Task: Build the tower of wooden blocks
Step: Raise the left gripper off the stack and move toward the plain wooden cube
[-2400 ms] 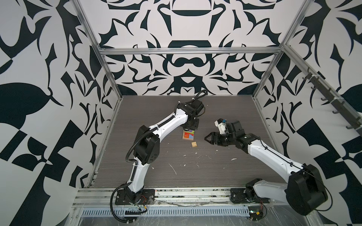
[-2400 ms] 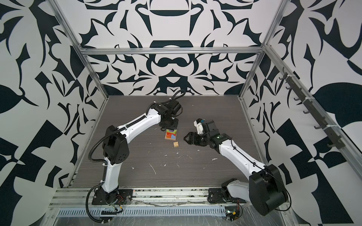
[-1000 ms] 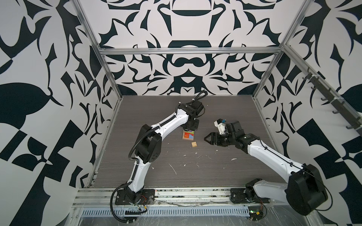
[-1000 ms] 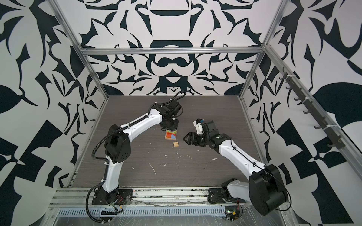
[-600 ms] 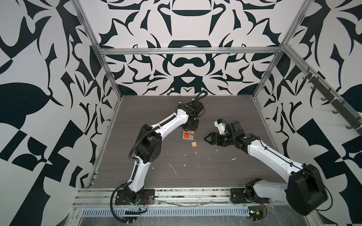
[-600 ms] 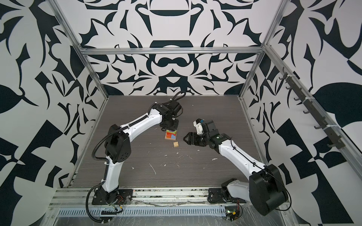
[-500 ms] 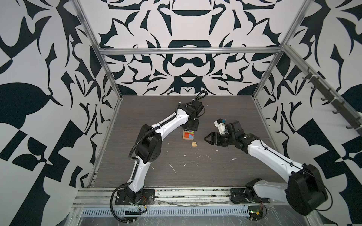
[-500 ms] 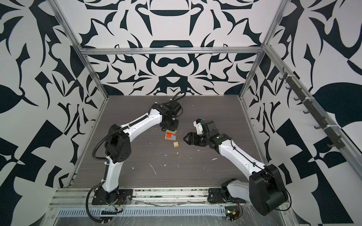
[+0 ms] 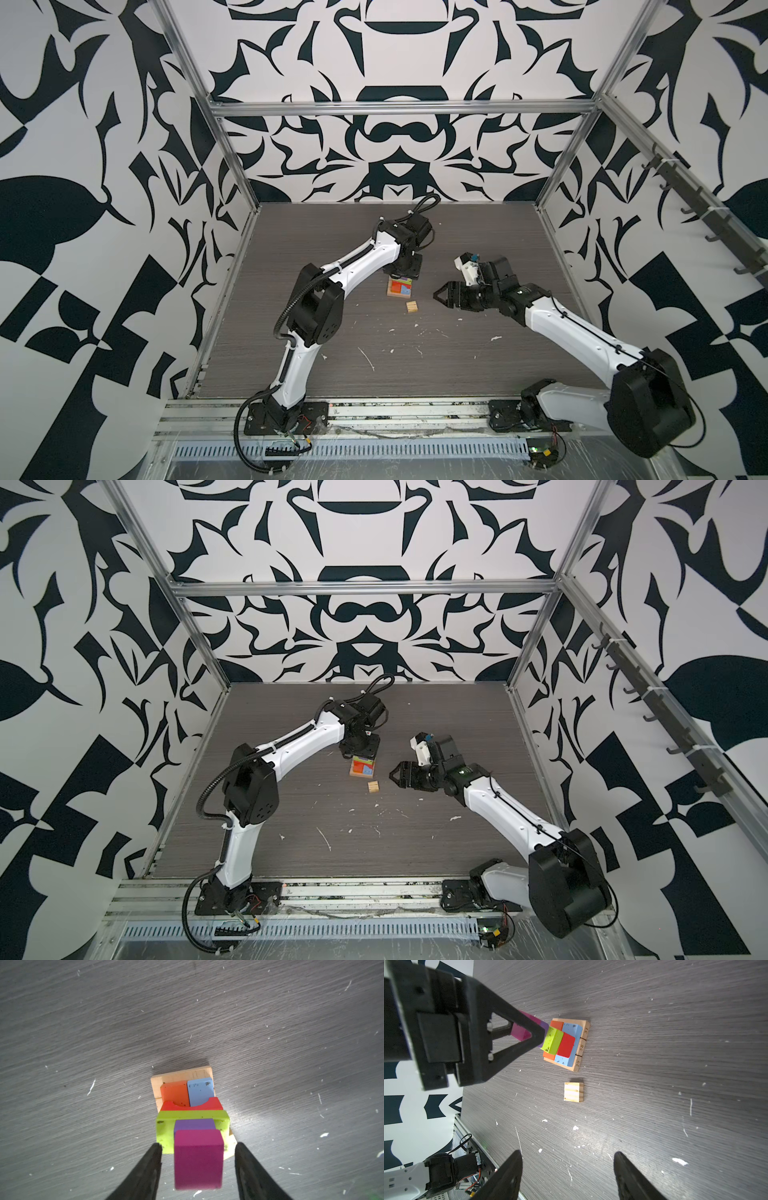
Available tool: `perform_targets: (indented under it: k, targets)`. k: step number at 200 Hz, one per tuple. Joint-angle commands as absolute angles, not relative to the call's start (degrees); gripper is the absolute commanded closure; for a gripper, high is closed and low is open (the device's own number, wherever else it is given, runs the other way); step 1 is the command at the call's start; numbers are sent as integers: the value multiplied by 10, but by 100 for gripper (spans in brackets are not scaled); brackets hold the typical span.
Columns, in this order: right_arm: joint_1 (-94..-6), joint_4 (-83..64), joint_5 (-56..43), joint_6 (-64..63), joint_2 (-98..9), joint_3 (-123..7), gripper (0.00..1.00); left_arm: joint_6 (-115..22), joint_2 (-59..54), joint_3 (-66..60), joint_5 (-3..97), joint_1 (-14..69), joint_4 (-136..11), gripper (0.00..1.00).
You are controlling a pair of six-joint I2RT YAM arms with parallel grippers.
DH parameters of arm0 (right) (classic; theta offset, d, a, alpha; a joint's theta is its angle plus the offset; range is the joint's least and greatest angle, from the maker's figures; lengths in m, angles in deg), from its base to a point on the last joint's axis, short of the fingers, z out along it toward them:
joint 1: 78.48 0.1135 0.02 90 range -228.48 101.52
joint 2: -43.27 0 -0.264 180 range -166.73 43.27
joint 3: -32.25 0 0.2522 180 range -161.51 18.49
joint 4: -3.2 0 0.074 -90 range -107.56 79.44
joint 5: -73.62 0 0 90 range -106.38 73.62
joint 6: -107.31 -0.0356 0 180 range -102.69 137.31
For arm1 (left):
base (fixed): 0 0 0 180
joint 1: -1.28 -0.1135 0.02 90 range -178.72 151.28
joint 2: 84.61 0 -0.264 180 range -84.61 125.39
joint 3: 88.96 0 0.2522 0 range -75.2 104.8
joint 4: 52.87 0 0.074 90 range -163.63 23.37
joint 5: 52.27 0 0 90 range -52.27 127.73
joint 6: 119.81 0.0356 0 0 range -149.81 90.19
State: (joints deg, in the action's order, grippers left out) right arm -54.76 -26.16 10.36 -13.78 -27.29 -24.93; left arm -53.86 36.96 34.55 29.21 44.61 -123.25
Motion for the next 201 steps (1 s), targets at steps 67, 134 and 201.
perform_targets:
  k: [67,134,201]
  targets:
    - [-545,-267,92,-124,-262,-253,26,-541,338,349,269,443,-1246,3]
    - [-545,-264,81,-110,-246,-251,22,-546,296,323,254,446,-1245,1]
    - [-545,-236,69,-100,-230,-235,14,-588,201,223,234,446,-1198,0]
